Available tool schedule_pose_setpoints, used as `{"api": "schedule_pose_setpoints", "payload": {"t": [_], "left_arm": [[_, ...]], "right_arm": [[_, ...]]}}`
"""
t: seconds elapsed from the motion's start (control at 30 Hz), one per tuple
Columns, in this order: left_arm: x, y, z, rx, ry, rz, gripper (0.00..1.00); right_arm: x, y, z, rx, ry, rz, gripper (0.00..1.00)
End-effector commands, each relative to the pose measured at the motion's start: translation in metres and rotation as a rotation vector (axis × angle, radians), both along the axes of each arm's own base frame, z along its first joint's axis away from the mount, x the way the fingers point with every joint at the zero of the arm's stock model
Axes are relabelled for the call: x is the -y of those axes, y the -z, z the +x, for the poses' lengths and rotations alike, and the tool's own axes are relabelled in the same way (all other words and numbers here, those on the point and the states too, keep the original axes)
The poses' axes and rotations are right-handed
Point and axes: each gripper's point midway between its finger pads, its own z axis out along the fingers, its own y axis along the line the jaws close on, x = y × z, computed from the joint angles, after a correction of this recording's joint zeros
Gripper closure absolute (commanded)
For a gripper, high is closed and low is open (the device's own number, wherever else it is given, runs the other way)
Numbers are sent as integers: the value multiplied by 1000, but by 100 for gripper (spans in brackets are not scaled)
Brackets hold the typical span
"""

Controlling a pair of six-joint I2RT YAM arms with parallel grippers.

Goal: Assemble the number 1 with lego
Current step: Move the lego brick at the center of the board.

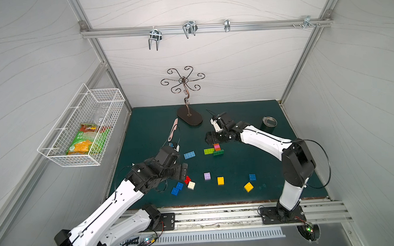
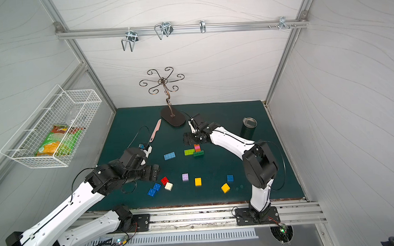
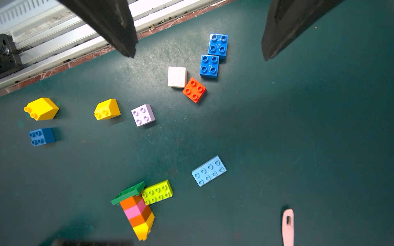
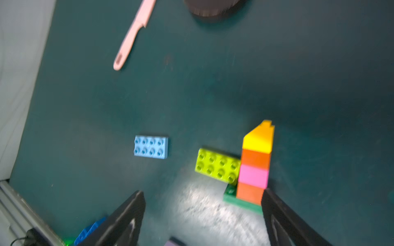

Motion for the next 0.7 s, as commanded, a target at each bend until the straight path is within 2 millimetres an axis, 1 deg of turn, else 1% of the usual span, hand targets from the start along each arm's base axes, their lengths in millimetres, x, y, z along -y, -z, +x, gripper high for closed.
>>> {"api": "schedule_pose_setpoints", "payload": {"t": [0.0, 0.13, 0.27, 0.43, 0.67], "left_arm": [[-5, -23, 7, 90, -41, -38, 3], [-9, -29, 6, 119, -53, -49, 2], [-10, -30, 6, 122, -54, -51, 1], [-9, -29, 5, 119, -49, -53, 1], [-8, -30, 5, 121, -44, -57, 1]], "right_arm": [[2, 40, -22, -192, 47, -100, 14], [-18, 53, -24, -244, 33, -120, 16], [-32, 69, -26, -276, 26, -134, 19], [-40, 84, -26, -308, 28, -133, 20], [-49, 94, -23, -329, 29, -144, 22]]}}
